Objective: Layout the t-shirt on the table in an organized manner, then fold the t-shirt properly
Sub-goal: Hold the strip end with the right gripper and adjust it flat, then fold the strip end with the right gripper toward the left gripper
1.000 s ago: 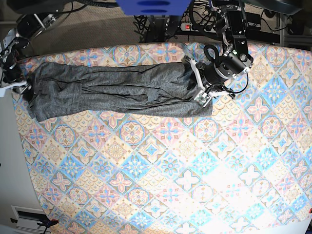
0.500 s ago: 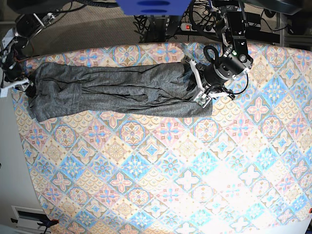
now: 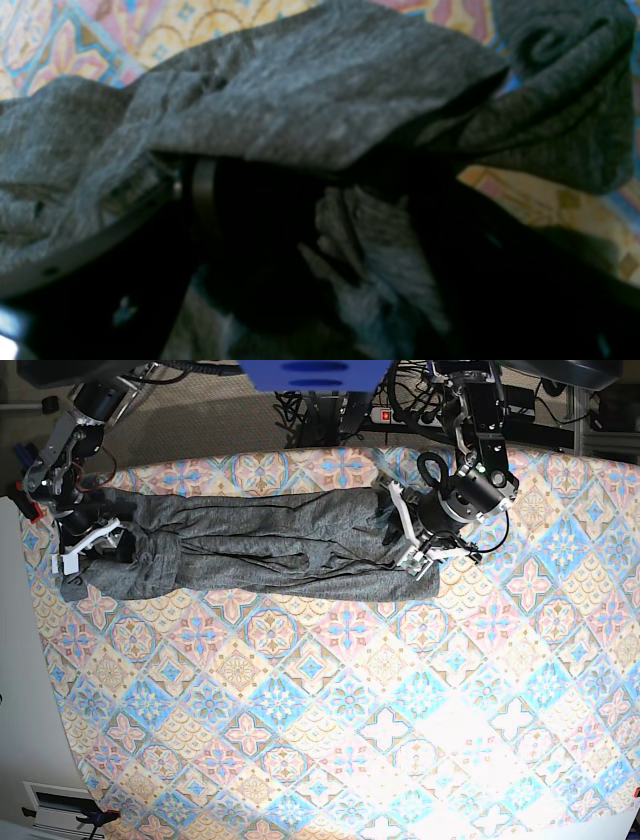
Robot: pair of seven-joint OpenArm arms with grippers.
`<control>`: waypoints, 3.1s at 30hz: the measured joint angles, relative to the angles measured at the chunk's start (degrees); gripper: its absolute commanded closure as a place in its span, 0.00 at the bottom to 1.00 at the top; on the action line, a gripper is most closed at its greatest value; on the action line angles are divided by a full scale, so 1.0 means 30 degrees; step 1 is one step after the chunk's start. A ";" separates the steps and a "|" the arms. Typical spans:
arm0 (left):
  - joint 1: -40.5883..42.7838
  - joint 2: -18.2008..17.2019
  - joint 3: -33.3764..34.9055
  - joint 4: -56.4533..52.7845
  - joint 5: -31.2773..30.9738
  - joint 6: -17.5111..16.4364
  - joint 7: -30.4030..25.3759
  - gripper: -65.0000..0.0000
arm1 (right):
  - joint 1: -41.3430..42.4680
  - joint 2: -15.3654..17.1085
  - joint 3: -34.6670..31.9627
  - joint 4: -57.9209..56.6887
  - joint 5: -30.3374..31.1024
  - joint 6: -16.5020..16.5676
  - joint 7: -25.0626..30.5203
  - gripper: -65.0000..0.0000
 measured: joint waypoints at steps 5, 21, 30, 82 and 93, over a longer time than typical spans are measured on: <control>0.0029 0.0007 -0.0029 0.0000 -0.0007 -0.0007 -0.0007 0.73 | 0.0000 0.0029 -0.0007 0.0000 -0.0080 0.0000 -0.0138 0.57; 0.0036 0.0007 -0.0029 0.0000 -0.0007 0.0000 0.0000 0.73 | 0.0066 -0.0153 0.0823 0.0095 -0.0379 0.0022 -0.0408 1.00; 0.0036 0.0007 -0.0051 0.0000 -0.0007 0.0000 0.0000 0.73 | 0.1319 -0.0124 0.2113 0.0102 -0.0525 -0.0007 -0.0656 1.00; 0.0036 0.0066 0.0087 0.0000 -0.0007 -0.0007 0.0007 0.73 | -0.1967 -0.7803 -0.3096 0.8837 -1.7048 0.0299 1.0134 1.00; 0.0044 0.0066 0.0080 0.0000 0.0000 -0.0007 0.0007 0.73 | -0.2237 -0.7788 -0.4590 0.8837 -1.7005 0.0138 1.0163 1.00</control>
